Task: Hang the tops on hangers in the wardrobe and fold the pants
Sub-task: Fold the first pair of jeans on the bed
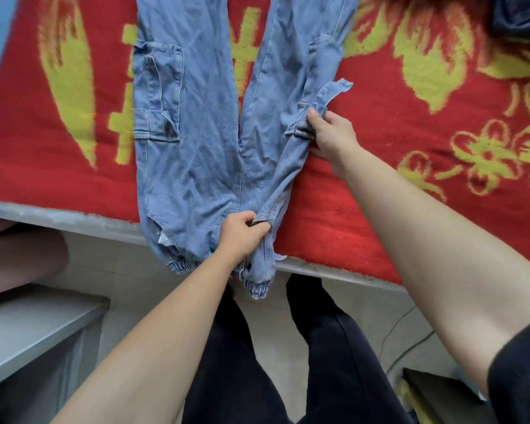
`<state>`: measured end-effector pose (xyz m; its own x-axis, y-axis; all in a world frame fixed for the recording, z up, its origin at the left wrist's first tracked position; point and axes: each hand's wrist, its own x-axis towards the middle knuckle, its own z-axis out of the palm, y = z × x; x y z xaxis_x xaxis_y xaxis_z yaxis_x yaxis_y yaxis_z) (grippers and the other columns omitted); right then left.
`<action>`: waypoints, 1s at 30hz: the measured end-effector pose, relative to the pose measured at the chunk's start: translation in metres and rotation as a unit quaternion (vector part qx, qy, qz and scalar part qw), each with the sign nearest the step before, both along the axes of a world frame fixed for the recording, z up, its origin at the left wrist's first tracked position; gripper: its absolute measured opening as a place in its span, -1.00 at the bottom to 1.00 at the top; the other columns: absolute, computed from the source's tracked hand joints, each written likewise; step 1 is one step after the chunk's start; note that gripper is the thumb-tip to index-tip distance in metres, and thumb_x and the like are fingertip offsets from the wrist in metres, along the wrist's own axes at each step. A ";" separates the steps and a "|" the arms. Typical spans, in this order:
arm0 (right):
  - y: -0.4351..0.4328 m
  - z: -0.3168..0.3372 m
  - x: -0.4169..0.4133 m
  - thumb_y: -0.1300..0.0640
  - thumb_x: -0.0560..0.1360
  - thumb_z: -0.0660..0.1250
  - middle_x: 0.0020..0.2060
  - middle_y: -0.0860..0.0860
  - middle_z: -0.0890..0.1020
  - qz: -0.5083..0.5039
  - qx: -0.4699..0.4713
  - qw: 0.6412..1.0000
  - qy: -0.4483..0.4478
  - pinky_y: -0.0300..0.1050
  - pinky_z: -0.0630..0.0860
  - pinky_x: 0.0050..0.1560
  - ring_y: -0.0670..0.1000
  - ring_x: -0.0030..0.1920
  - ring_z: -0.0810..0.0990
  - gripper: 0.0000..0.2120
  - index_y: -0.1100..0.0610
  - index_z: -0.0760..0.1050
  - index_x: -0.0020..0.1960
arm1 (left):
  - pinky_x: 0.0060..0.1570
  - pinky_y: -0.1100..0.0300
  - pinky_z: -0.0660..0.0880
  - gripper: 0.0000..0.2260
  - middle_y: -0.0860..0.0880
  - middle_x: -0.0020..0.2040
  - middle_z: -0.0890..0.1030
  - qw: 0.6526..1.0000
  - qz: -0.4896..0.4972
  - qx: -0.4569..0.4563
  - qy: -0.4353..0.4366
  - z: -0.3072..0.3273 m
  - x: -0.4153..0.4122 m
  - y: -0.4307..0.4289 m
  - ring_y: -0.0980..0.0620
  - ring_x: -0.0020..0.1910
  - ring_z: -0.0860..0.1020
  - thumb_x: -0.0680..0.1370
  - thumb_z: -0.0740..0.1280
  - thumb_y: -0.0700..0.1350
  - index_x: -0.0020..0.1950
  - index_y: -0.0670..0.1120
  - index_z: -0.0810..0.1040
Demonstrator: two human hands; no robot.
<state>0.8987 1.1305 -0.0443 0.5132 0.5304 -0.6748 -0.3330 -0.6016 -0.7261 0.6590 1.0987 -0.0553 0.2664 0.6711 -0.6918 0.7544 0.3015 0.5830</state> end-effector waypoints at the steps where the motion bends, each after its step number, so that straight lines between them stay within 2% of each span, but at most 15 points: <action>1: 0.006 0.003 -0.008 -0.01 0.62 0.29 0.01 0.01 0.70 0.007 0.001 0.999 -0.033 0.08 0.57 0.23 0.03 0.12 0.67 -0.82 0.04 0.60 -0.07 | -0.41 0.15 0.17 -0.74 0.09 -0.48 0.23 1.000 0.011 -0.004 -0.011 0.002 -0.006 0.007 0.09 -0.44 0.21 0.26 0.37 -0.04 -0.46 -0.07 0.31; 4: 0.035 0.018 -0.042 -0.07 0.62 0.27 -0.09 0.01 0.69 0.042 -0.003 0.988 -0.146 0.10 0.53 0.19 0.02 0.02 0.66 -0.74 0.08 0.59 -0.09 | -0.42 0.17 0.13 -0.69 0.12 -0.50 0.22 0.998 0.042 -0.012 -0.035 0.007 -0.035 0.036 0.12 -0.47 0.19 0.32 0.38 -0.14 -0.49 -0.02 0.26; 7: 0.081 0.031 -0.086 -0.11 0.61 0.26 -0.21 -0.01 0.64 0.070 -0.004 0.971 -0.230 0.00 0.51 0.09 -0.04 -0.09 0.59 -0.70 0.06 0.57 -0.15 | -0.43 0.15 0.11 -0.83 0.06 -0.46 0.22 0.995 0.076 0.016 -0.055 0.010 -0.075 0.072 0.11 -0.44 0.17 0.28 0.28 -0.08 -0.42 -0.06 0.30; 10: 0.131 0.031 -0.145 -0.12 0.61 0.26 -0.28 -0.07 0.58 0.116 0.011 0.955 -0.273 -0.10 0.40 -0.07 0.00 -0.12 0.55 -0.68 0.04 0.53 -0.21 | -0.46 0.18 0.09 -0.80 0.14 -0.50 0.19 0.989 0.125 0.062 -0.042 0.006 -0.132 0.103 0.16 -0.48 0.14 0.29 0.25 -0.07 -0.45 -0.04 0.24; 12: 0.163 0.020 -0.181 -0.12 0.64 0.22 -0.02 0.04 0.67 0.193 0.030 0.948 -0.250 -0.10 0.43 0.15 0.01 0.07 0.58 -0.65 0.13 0.60 0.04 | -0.42 0.15 0.15 -0.80 0.14 -0.48 0.23 0.987 0.151 0.061 -0.007 -0.005 -0.167 0.123 0.13 -0.45 0.19 0.34 0.25 -0.07 -0.43 -0.04 0.26; 14: 0.183 0.003 -0.209 -0.13 0.66 0.13 0.32 0.10 0.55 0.319 0.011 0.923 -0.213 -0.06 0.30 0.41 0.00 0.33 0.48 -0.54 0.19 0.50 0.32 | -0.36 0.12 0.28 -0.81 0.04 -0.42 0.37 0.986 0.160 0.017 0.037 -0.021 -0.195 0.141 0.01 -0.38 0.34 0.44 0.27 -0.10 -0.37 -0.06 0.38; 16: 0.185 -0.018 -0.228 -0.04 0.67 0.11 0.49 0.16 0.34 0.404 -0.018 0.888 -0.217 -0.11 0.18 0.47 0.04 0.48 0.32 -0.55 0.18 0.37 0.46 | -0.21 0.08 0.50 -0.84 -0.08 -0.26 0.58 0.985 0.153 -0.029 0.068 -0.035 -0.215 0.153 -0.11 -0.22 0.53 0.51 0.22 -0.15 -0.24 -0.10 0.53; 18: 0.173 -0.035 -0.237 0.12 0.66 0.15 0.60 0.12 0.12 0.399 -0.026 0.885 -0.238 -0.23 0.06 0.45 0.06 0.57 0.16 -0.50 0.11 0.20 0.58 | -0.08 0.00 0.60 -0.80 -0.17 -0.04 0.63 0.981 0.159 -0.097 0.052 -0.044 -0.228 0.159 -0.16 -0.02 0.59 0.53 0.16 -0.14 -0.11 -0.13 0.58; 19: 0.165 -0.040 -0.239 0.16 0.65 0.16 0.60 0.12 0.10 0.386 -0.023 0.888 -0.250 -0.24 0.06 0.46 0.06 0.58 0.14 -0.48 0.09 0.18 0.59 | -0.11 0.03 0.59 -0.83 -0.16 -0.02 0.62 0.978 0.155 -0.139 0.031 -0.044 -0.232 0.157 -0.13 -0.01 0.58 0.52 0.17 -0.12 -0.10 -0.10 0.55; 21: 0.149 -0.044 -0.239 0.16 0.64 0.17 0.60 0.12 0.12 0.367 -0.023 0.881 -0.298 -0.13 0.14 0.49 0.08 0.58 0.15 -0.47 0.09 0.18 0.59 | -0.20 0.16 0.55 -0.94 -0.06 -0.07 0.60 0.974 0.108 -0.201 -0.004 -0.041 -0.237 0.150 -0.04 -0.06 0.57 0.48 0.28 -0.09 -0.08 -0.04 0.52; 22: 0.142 -0.045 -0.237 0.13 0.64 0.18 0.59 0.14 0.13 0.369 -0.027 0.866 -0.336 -0.05 0.18 0.49 0.11 0.57 0.16 -0.47 0.09 0.19 0.59 | -0.19 0.20 0.56 -0.90 -0.04 -0.05 0.62 0.973 0.079 -0.217 -0.017 -0.041 -0.238 0.146 -0.01 -0.05 0.59 0.48 0.35 -0.13 -0.02 -0.04 0.52; 24: 0.130 -0.043 -0.231 0.05 0.64 0.19 0.59 0.21 0.11 0.398 -0.051 0.811 -0.426 0.09 0.16 0.52 0.21 0.57 0.13 -0.45 0.09 0.17 0.59 | -0.01 0.09 0.60 -0.73 -0.09 0.05 0.66 0.977 0.024 -0.211 -0.020 -0.043 -0.238 0.141 -0.06 0.04 0.63 0.46 0.46 -0.20 0.13 -0.12 0.51; 26: 0.121 -0.044 -0.224 -0.11 0.63 0.16 0.60 0.20 0.00 0.433 -0.118 0.751 -0.484 0.21 0.03 0.55 0.27 0.59 0.02 -0.38 0.00 0.07 0.62 | 0.14 -0.04 0.54 -0.65 -0.14 0.12 0.64 0.986 -0.064 -0.151 0.027 -0.047 -0.238 0.141 -0.12 0.10 0.61 0.45 0.49 -0.15 0.17 -0.17 0.50; 28: 0.119 -0.052 -0.214 -0.25 0.61 0.11 0.61 0.17 -0.13 0.474 -0.187 0.720 -0.471 0.30 -0.07 0.53 0.29 0.59 -0.12 -0.31 -0.09 -0.08 0.63 | 0.14 -0.03 0.50 -0.67 -0.14 0.15 0.61 0.981 -0.139 -0.098 0.090 -0.053 -0.238 0.143 -0.15 0.13 0.57 0.46 0.47 -0.06 0.15 -0.13 0.49; 30: 0.124 -0.062 -0.204 -0.31 0.60 0.10 0.61 0.13 -0.19 0.518 -0.231 0.712 -0.415 0.33 -0.08 0.53 0.28 0.59 -0.18 -0.26 -0.16 -0.20 0.62 | 0.09 0.00 0.50 -0.71 -0.14 0.12 0.61 0.974 -0.169 -0.075 0.132 -0.057 -0.237 0.144 -0.18 0.12 0.56 0.48 0.45 0.00 0.09 -0.10 0.48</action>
